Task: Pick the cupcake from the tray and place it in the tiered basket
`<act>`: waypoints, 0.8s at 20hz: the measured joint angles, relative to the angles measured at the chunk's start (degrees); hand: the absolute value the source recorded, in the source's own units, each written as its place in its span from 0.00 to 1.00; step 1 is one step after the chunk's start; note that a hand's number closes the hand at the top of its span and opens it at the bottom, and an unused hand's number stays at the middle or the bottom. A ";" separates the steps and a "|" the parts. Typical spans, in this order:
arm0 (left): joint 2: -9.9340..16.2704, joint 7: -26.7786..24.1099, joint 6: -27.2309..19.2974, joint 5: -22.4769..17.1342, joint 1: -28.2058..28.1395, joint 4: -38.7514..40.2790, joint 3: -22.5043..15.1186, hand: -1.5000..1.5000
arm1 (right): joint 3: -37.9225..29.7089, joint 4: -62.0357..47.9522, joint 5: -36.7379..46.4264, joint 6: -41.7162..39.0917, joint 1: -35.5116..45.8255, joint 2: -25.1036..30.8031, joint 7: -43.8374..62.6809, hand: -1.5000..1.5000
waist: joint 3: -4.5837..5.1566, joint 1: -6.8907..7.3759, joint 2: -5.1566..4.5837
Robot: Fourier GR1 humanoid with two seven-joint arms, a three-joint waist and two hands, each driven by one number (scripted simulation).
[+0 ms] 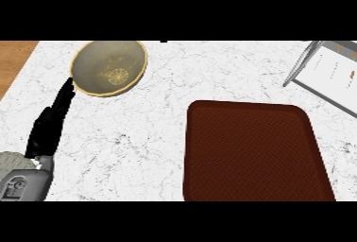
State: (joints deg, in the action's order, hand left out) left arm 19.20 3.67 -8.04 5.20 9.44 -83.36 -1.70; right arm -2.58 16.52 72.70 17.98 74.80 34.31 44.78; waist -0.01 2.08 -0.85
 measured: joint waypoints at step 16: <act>-1.19 -0.11 0.77 0.95 0.61 0.45 1.00 0.50 | -7.58 -4.76 -7.03 -0.10 -5.27 5.89 -16.01 1.00 | 0.08 -0.18 0.20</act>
State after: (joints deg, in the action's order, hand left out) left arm 18.02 3.56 -7.26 6.14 10.05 -82.91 -0.70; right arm -10.16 11.76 65.67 17.88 69.53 40.20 28.77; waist 0.07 1.90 -0.65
